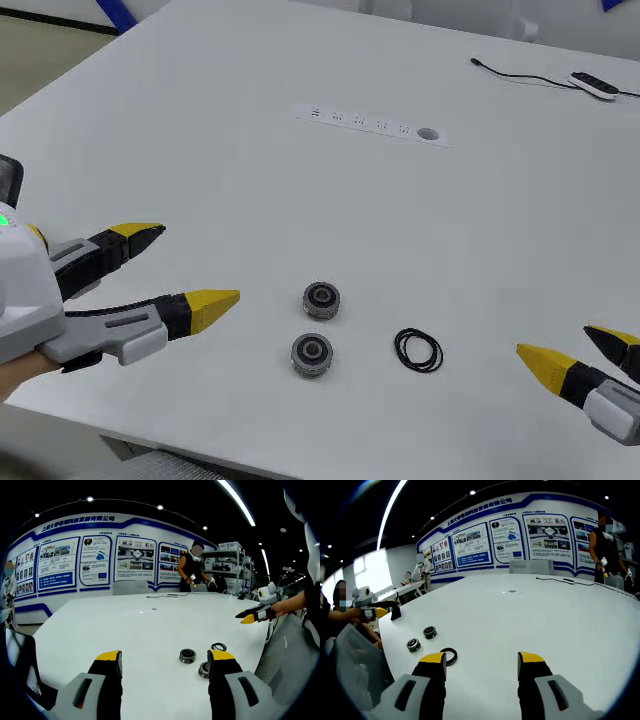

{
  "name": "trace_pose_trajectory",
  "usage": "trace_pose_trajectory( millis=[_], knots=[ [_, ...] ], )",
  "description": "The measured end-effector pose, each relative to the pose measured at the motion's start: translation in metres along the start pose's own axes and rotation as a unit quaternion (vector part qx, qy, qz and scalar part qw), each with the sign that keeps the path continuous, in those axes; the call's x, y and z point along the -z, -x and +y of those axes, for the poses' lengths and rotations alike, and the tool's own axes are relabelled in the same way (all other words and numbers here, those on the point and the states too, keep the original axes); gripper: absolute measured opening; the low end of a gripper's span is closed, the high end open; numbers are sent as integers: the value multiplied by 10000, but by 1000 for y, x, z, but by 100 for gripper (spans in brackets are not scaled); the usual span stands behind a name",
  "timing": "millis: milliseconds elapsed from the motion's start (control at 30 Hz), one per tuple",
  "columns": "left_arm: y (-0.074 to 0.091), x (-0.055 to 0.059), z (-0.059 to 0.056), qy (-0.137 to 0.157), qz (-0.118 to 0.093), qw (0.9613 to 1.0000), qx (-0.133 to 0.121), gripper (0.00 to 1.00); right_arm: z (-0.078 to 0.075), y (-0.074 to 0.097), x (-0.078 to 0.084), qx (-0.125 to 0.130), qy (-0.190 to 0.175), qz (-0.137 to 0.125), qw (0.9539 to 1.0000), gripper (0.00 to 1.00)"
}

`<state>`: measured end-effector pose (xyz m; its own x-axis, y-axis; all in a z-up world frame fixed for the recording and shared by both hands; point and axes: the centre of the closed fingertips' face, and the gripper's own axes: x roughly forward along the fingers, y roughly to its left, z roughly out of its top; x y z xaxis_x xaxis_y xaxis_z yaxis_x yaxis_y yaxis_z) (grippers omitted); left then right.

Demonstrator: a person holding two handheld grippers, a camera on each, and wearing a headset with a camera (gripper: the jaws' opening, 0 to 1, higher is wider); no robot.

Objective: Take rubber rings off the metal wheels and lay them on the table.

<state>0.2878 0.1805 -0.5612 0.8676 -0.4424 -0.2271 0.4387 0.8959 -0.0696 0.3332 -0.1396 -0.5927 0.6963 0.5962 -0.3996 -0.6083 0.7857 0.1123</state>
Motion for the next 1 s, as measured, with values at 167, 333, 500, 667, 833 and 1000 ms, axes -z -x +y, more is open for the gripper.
trace_pose_trajectory(
  millis=[167,333,500,667,833,1000],
  knots=[
    [1,14,-1,26,141,9999,-17,76,0,-1,-2,23,173,66,9998,62],
    [2,22,1,97,203,9996,-185,85,-3,-4,-9,58,305,39,9995,68],
    [1,23,1,144,214,9995,-188,92,-4,-8,-12,69,467,68,9989,74],
    [0,26,3,172,268,9991,-276,98,-5,-9,-14,104,549,44,9984,78],
    [1,29,3,147,321,9991,-249,98,-5,-11,-14,151,509,86,9986,81],
    [1,32,2,150,356,9990,-231,99,-5,-11,-15,177,459,53,9988,83]
  ],
)
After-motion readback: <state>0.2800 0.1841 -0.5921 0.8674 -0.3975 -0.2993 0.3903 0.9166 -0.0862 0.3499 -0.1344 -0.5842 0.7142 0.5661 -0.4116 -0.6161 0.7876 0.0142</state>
